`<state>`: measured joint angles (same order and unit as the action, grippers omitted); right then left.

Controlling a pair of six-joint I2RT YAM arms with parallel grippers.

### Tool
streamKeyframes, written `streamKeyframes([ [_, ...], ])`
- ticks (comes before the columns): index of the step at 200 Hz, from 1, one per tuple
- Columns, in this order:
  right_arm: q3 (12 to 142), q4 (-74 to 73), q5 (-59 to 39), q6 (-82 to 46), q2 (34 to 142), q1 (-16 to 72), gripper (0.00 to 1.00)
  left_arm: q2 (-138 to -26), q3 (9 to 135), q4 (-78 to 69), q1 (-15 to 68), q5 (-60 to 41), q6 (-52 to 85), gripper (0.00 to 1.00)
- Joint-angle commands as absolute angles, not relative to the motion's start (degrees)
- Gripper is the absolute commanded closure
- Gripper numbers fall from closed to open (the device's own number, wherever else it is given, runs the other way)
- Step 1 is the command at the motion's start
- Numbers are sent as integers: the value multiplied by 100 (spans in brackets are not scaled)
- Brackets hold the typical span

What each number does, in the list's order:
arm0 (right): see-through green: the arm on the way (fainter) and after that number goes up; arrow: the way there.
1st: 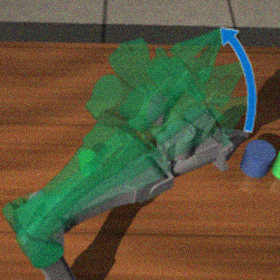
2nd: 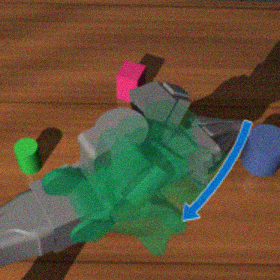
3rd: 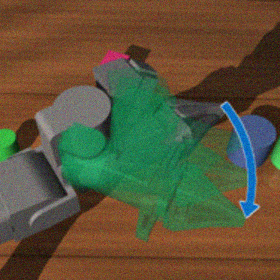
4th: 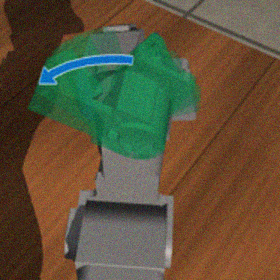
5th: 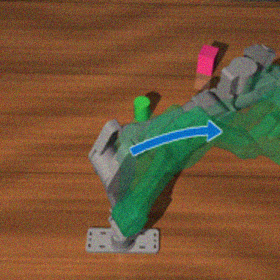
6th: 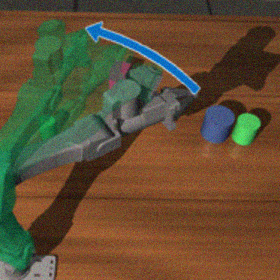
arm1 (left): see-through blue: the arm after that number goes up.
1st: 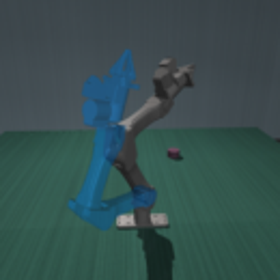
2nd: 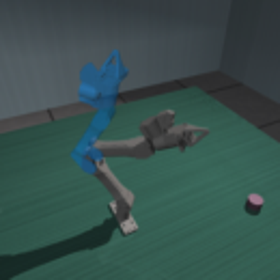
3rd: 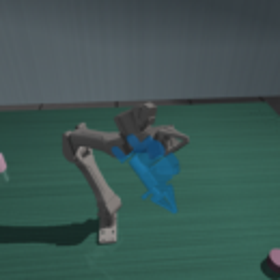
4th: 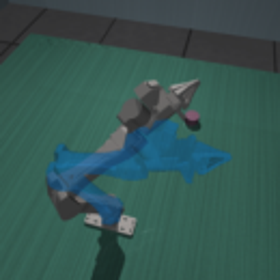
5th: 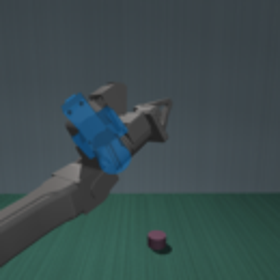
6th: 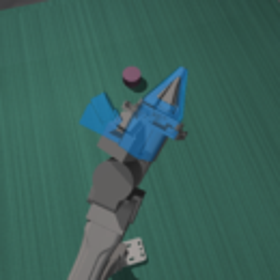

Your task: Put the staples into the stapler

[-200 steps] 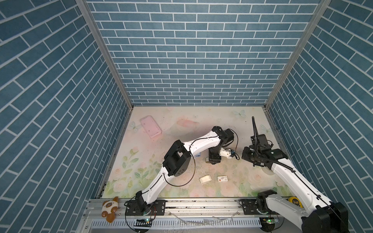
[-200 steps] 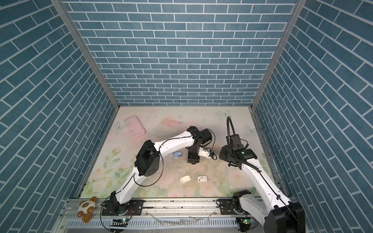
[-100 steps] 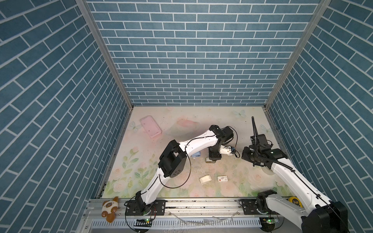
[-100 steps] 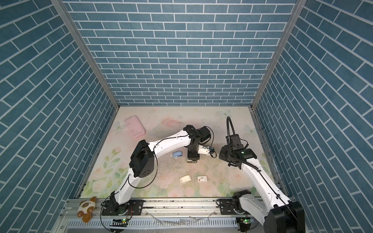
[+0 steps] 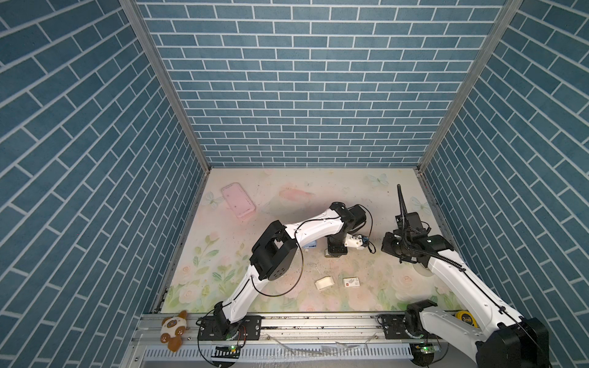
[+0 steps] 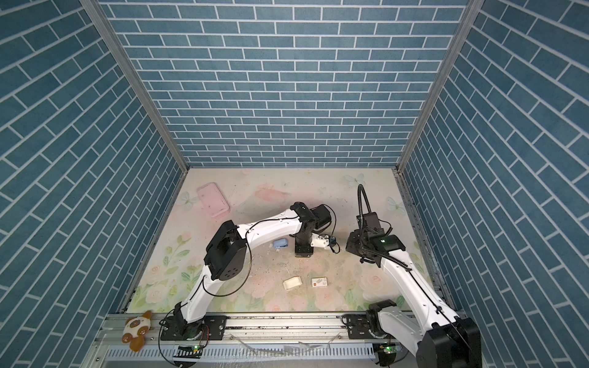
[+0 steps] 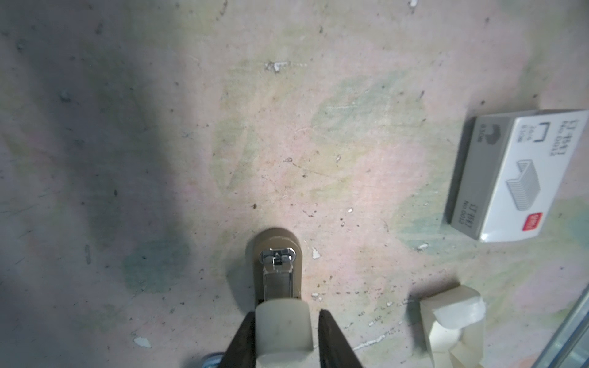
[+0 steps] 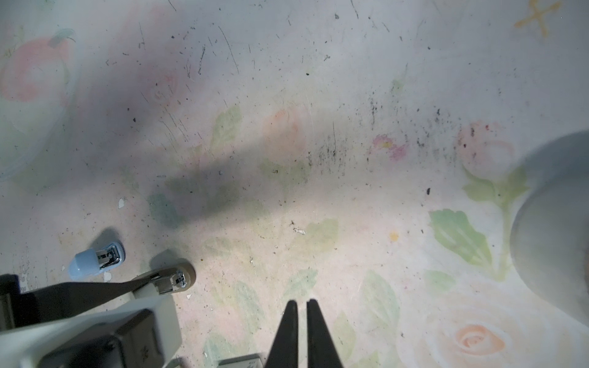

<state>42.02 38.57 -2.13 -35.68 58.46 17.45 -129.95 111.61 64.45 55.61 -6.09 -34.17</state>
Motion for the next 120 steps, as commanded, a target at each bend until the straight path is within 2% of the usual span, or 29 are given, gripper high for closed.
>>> streamKeyframes([
  [1,4127,3920,-129,-3542,5801,1723,90,-12739,11133,6412,5525,-668,-3367,56],
  [30,4105,3909,-131,-3542,5801,1722,90,-12587,11127,6337,5527,-716,-3325,56],
  [79,4096,3909,-134,-3542,5805,1722,90,-12582,11115,6407,5520,-733,-3327,63],
  [120,4072,3911,-141,-3542,5785,1722,90,-12620,11018,6320,5524,-669,-3324,57],
])
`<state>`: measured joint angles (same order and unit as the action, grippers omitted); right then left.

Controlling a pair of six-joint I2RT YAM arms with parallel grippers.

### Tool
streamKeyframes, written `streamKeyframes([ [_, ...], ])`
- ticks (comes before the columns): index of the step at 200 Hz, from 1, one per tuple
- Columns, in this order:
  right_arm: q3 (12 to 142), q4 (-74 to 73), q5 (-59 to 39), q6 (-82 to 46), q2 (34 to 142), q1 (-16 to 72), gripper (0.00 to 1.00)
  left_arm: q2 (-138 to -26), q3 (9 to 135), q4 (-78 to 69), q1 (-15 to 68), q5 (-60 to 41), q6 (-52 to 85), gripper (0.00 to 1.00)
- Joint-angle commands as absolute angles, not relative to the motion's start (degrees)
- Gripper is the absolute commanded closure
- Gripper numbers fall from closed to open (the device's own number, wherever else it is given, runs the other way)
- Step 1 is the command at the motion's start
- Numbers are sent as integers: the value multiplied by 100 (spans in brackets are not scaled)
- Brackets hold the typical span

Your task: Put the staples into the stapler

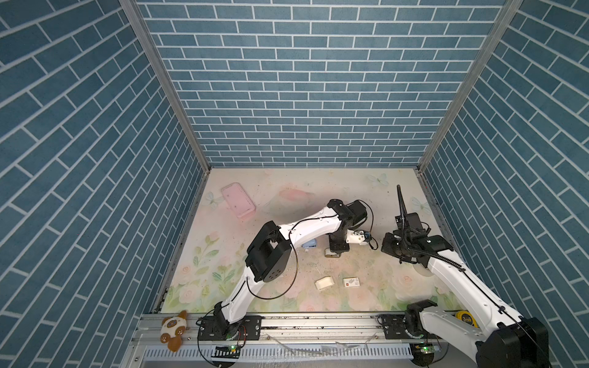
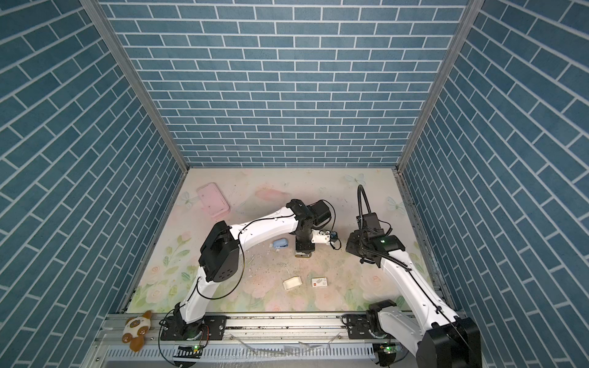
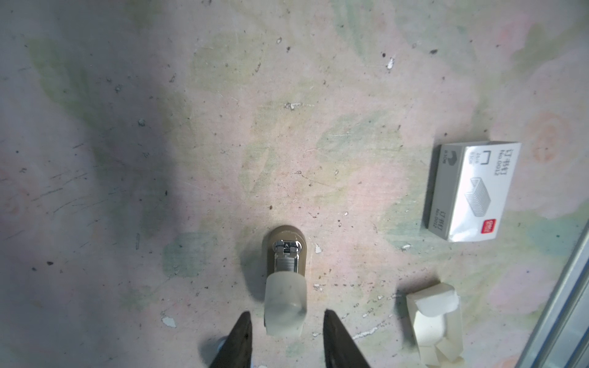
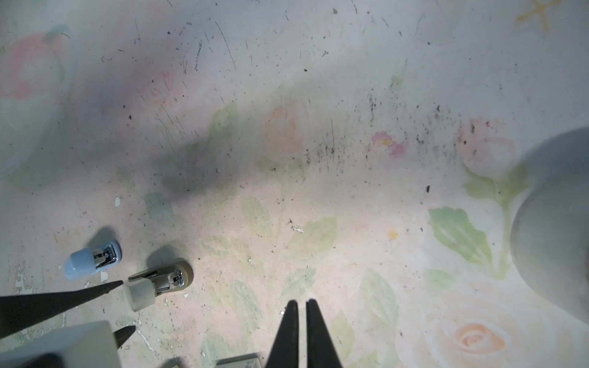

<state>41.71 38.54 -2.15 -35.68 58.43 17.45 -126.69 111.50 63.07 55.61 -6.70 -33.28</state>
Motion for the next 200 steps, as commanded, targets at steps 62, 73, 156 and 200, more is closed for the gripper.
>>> streamKeyframes([
  [62,4035,3954,-115,-3542,5704,1717,91,-12770,11043,6319,5526,-672,-3340,66],
  [73,4035,3955,-115,-3542,5704,1721,91,-12803,11065,6332,5520,-676,-3340,66],
  [156,4030,3955,-114,-3542,5695,1714,91,-12884,11039,6328,5521,-723,-3360,78],
  [200,4019,3964,-109,-3542,5687,1718,91,-12965,11013,6328,5526,-694,-3383,86],
])
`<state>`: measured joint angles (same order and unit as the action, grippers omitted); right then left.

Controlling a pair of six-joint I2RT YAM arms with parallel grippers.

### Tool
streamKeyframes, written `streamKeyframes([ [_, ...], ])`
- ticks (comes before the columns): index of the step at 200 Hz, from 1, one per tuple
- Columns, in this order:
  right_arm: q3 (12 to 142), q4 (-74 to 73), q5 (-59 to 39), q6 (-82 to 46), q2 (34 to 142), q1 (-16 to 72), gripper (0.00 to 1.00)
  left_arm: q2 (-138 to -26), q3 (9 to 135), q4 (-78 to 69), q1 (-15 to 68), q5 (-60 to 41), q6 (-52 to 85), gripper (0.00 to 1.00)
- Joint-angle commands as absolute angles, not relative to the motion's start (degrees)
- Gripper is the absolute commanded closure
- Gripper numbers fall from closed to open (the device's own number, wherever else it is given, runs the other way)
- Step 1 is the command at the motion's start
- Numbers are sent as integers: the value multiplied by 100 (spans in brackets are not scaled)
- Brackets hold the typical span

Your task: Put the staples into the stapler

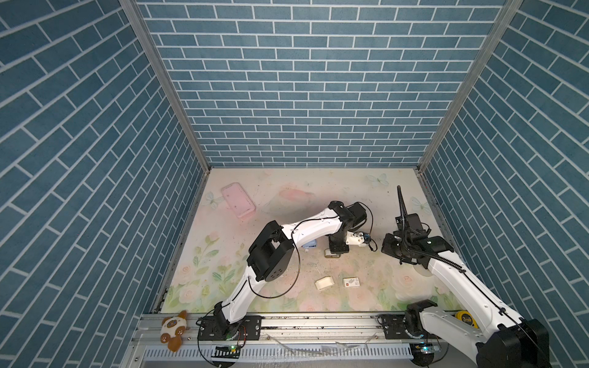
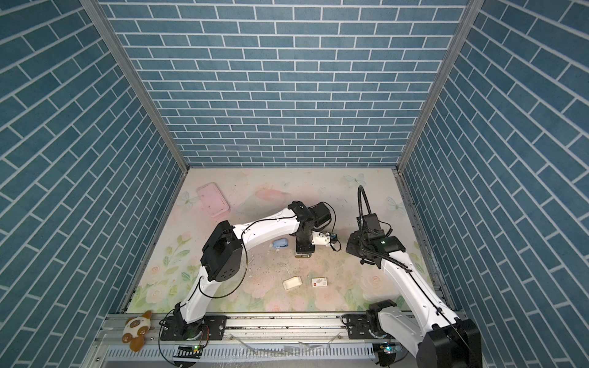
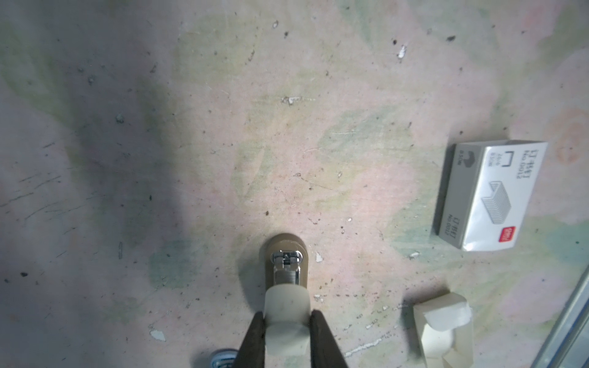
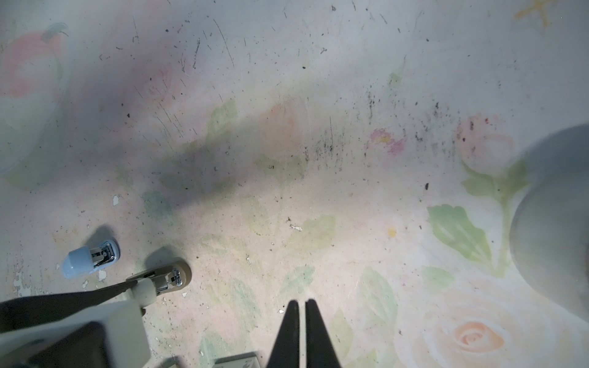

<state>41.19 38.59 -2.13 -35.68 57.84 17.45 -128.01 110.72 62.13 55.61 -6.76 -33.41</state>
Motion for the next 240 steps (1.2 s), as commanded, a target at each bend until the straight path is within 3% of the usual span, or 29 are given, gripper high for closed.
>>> streamKeyframes([
  [1,4018,3964,-112,-3538,5687,1716,91,-12969,11013,6328,5523,-694,-3384,87],
  [91,4006,3999,-89,-3542,5643,1715,92,-13115,10734,6113,5522,-703,-3360,100],
  [240,3868,4014,-45,-3577,5528,1713,94,-13489,10349,6037,5537,-842,-3458,100],
])
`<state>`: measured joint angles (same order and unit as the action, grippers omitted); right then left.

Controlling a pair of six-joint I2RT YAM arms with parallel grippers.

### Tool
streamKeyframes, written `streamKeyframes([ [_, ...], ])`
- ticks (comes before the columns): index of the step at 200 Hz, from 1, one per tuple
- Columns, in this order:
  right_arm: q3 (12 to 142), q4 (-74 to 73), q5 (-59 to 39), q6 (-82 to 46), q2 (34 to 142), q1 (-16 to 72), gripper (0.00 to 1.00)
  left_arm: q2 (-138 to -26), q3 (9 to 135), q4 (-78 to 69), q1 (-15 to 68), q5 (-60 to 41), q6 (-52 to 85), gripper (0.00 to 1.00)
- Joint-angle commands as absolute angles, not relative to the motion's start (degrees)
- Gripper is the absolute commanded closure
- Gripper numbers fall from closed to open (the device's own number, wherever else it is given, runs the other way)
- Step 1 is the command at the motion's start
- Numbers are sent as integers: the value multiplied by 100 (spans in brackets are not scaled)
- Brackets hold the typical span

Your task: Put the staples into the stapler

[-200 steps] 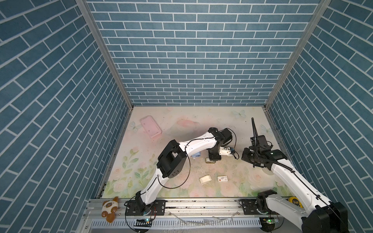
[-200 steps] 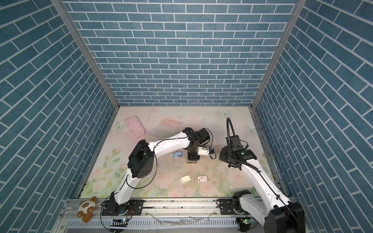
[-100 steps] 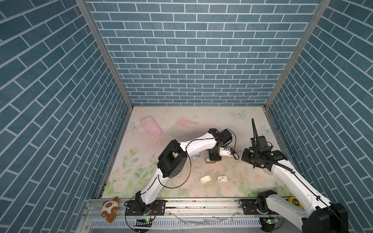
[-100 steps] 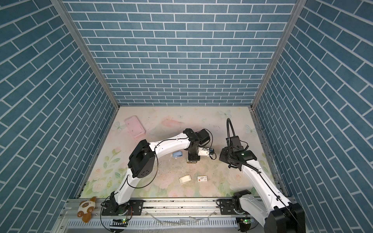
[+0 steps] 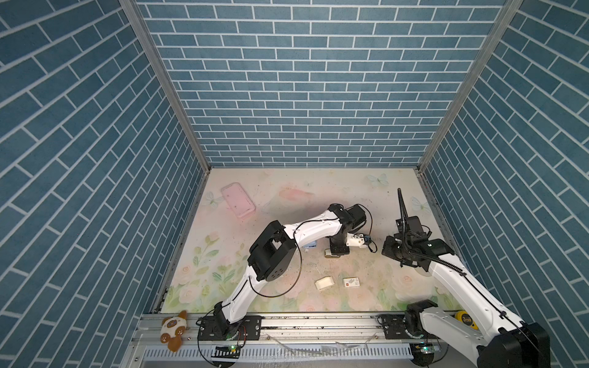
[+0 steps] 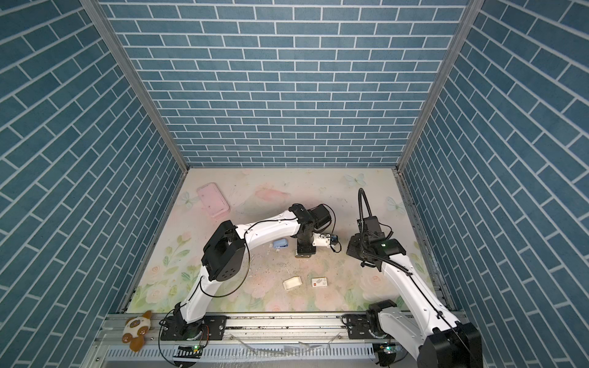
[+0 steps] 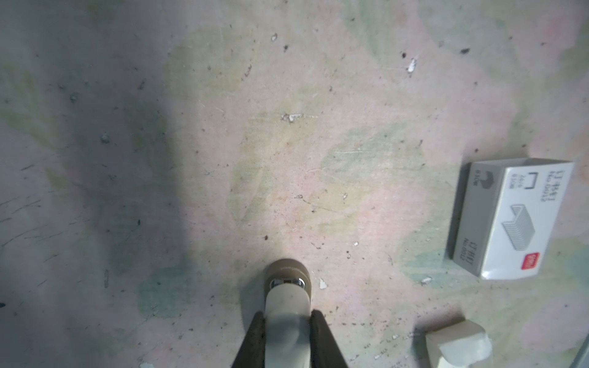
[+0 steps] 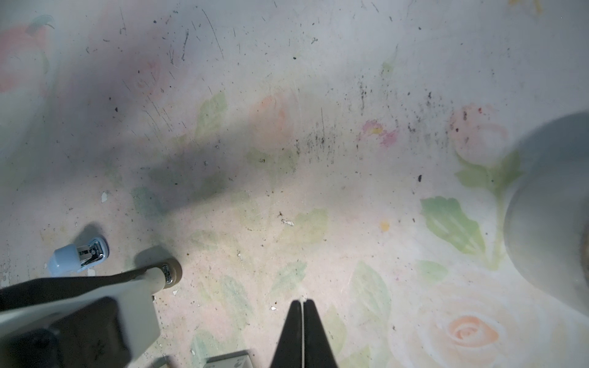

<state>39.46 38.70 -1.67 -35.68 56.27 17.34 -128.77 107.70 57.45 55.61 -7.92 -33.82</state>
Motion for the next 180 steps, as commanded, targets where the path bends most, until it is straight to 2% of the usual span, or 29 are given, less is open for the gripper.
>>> streamKeyframes([
  [1,3868,4016,-44,-3577,5528,1713,94,-13490,10347,6038,5537,-843,-3460,100],
  [111,3794,4034,-27,-3586,5440,1713,94,-13874,10228,6037,5588,-889,-3516,100],
  [180,3861,4047,0,-3577,5458,1714,94,-13505,10632,6166,5588,-608,-3506,100],
])
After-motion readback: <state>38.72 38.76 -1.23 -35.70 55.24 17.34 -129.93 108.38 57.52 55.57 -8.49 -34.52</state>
